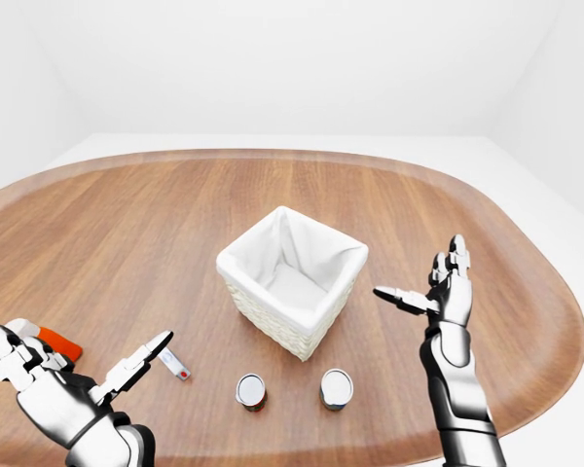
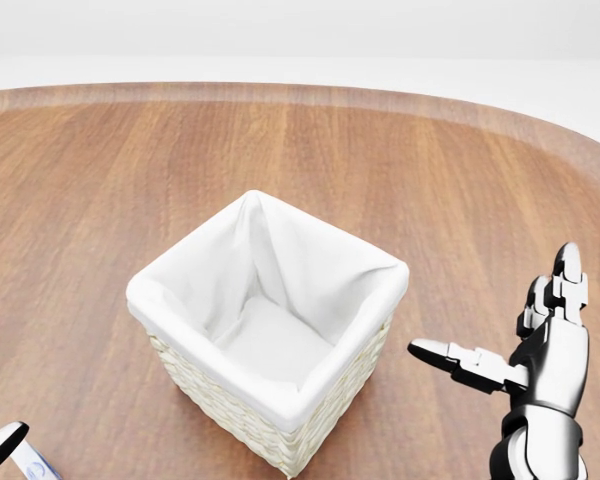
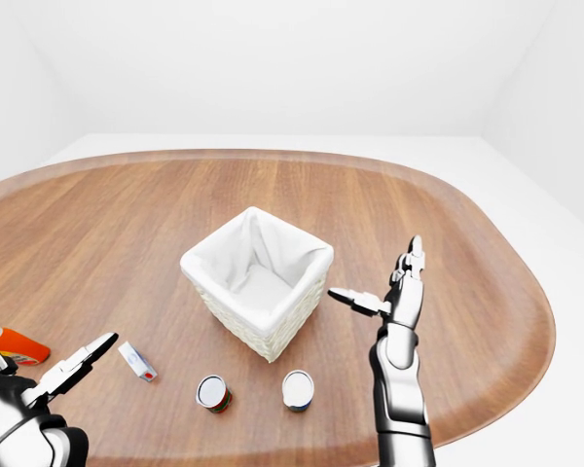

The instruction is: Pick up the alphabet soup and the cream cheese box, and put them in the basket.

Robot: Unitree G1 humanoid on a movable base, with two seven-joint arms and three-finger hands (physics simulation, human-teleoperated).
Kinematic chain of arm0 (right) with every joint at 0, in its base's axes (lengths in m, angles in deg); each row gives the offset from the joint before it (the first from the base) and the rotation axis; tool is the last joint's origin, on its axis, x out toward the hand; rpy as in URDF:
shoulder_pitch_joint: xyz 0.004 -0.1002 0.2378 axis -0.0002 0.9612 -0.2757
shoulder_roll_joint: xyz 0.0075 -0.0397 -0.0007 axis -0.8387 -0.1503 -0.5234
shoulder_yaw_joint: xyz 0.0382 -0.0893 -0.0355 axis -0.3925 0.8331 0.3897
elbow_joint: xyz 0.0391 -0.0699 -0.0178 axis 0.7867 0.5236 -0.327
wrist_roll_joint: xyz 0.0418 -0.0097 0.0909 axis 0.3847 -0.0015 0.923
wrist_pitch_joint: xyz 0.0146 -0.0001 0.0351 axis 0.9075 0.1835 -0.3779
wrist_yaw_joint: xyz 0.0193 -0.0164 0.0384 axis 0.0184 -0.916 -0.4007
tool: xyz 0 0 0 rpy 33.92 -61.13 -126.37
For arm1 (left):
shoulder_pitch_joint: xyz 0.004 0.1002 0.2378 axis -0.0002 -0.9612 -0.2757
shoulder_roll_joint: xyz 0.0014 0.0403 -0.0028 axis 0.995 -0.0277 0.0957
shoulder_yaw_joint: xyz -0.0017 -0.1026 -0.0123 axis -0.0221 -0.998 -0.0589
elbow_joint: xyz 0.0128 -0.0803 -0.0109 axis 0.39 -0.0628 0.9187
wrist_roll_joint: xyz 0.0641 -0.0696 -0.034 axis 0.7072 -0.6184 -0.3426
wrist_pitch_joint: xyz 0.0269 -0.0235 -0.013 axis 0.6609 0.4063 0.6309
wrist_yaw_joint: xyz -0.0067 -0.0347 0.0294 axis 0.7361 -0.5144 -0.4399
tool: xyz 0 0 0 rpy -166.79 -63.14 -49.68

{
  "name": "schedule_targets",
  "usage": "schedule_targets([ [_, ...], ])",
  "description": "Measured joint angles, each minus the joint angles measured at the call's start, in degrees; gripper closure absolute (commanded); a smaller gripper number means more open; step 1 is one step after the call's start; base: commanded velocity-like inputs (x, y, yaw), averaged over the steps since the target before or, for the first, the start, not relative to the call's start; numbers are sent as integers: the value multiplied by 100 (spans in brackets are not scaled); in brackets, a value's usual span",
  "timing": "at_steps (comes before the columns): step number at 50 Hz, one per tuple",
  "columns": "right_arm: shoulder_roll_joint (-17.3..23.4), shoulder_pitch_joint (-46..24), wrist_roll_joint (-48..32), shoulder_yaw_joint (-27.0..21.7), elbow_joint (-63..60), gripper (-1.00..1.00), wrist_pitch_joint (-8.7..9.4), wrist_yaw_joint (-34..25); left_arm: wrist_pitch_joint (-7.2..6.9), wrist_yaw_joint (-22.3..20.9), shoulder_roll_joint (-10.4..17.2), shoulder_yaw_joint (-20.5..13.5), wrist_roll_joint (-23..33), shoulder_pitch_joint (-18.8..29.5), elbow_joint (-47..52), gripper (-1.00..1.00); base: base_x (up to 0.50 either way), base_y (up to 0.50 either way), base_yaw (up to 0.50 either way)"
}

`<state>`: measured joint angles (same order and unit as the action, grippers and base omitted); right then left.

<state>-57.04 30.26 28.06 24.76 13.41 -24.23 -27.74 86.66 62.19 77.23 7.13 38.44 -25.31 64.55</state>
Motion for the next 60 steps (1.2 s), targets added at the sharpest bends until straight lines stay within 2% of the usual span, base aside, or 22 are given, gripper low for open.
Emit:
schedule_targets([
  [14,48,5,22,-292,-145,-100,-73,754,0,14,16,2,11,18,-44,-100,0,0,0],
  [20,55,72,-8,-443,-335,-100,-195,1135,0,20,18,5,20,19,-30,-100,0,0,0],
  [28,26,175,-126,-630,-677,-100,-195,1626,0,34,23,7,34,25,-53,-100,0,0,0],
  [57,19,243,-331,-781,-901,-100,-195,1628,0,86,47,15,67,51,-107,-100,0,0,0],
  [60,22,236,-364,-784,-885,-100,-195,1628,0,141,31,6,196,25,-79,-100,0,0,0],
])
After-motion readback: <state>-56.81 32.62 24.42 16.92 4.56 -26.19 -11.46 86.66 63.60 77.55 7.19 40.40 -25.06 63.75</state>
